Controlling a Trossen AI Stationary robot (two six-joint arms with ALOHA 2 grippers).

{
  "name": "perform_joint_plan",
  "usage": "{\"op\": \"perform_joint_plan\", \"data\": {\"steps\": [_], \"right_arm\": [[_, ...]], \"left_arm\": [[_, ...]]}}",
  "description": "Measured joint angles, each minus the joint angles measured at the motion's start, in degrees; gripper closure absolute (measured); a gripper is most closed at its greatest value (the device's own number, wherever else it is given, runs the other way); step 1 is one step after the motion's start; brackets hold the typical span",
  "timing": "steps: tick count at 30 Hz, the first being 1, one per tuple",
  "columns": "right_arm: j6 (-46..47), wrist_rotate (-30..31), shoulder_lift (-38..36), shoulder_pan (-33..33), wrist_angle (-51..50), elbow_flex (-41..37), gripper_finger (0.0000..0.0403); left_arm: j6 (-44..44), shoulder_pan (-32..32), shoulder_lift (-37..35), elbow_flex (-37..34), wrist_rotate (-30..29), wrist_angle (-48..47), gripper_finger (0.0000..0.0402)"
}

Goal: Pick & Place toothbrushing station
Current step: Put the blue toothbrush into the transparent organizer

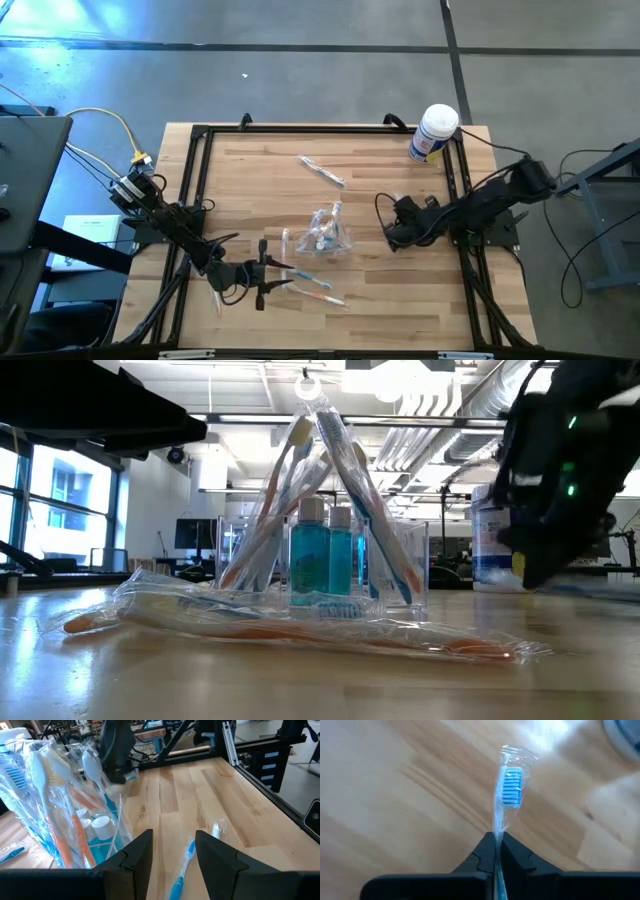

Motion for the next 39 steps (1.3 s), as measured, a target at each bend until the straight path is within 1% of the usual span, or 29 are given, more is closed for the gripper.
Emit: {"op": "perform_joint_plan", "data": {"steps": [2,4,6,10,14,18,20,22,24,26,32,34,36,39], "right_arm": [[0.3,2.0,-2.1,2.3,-1.0,1.3,0.0397],[-0.4,5.8,-4.5,5.3,0.0,2.4,0.0397],[-3.1,10.7,-7.0,8.7,4.1,3.3,0.0397],[-15.4,22.3,-11.3,15.5,17.4,3.3,0.0397],[-29.2,34.3,-11.8,21.1,31.4,3.4,0.0397],[-40.9,42.5,-8.6,23.5,42.7,3.4,0.0397],[-44.5,44.1,-6.9,23.6,46.1,3.3,0.0397],[-46.7,42.8,-5.5,22.8,48.7,3.3,0.0397],[-49.0,38.9,-3.9,21.5,51.6,3.3,0.0397],[-53.9,33.9,-2.8,20.2,56.9,3.3,0.0397],[-75.1,20.1,0.6,18.5,80.6,3.3,0.0397],[-81.2,14.6,1.2,18.1,87.9,3.3,0.0397],[-85.6,8.6,1.8,17.5,95.3,3.0,0.0397],[-88.9,0.7,2.8,15.9,105.5,0.7,0.0397]], "left_arm": [[0.0,0.0,0.0,0.0,0.0,-0.3,0.0258],[-0.1,0.0,0.0,0.0,0.0,-0.4,0.0258],[-0.2,0.0,0.0,0.0,0.0,-0.6,0.0258],[-0.9,0.0,0.0,0.0,0.0,-0.9,0.0258],[-1.5,0.0,0.0,0.0,0.0,-1.2,0.0258],[-1.5,0.0,0.0,0.0,0.0,-1.3,0.0258],[-1.6,0.0,0.0,0.0,0.0,-1.3,0.0258],[-1.5,0.0,0.0,0.0,0.0,-1.5,0.0258],[-1.2,0.3,0.0,0.0,0.0,-1.5,0.0258],[-1.3,0.6,0.0,0.0,0.5,-1.6,0.0258],[-2.6,2.6,0.0,0.0,4.5,-2.4,0.0258],[-3.0,2.8,0.0,0.0,5.4,-2.7,0.0258],[-3.0,2.8,0.0,0.0,5.7,-3.1,0.0258],[-3.1,2.3,0.0,0.0,5.7,-3.2,0.0258]]}}
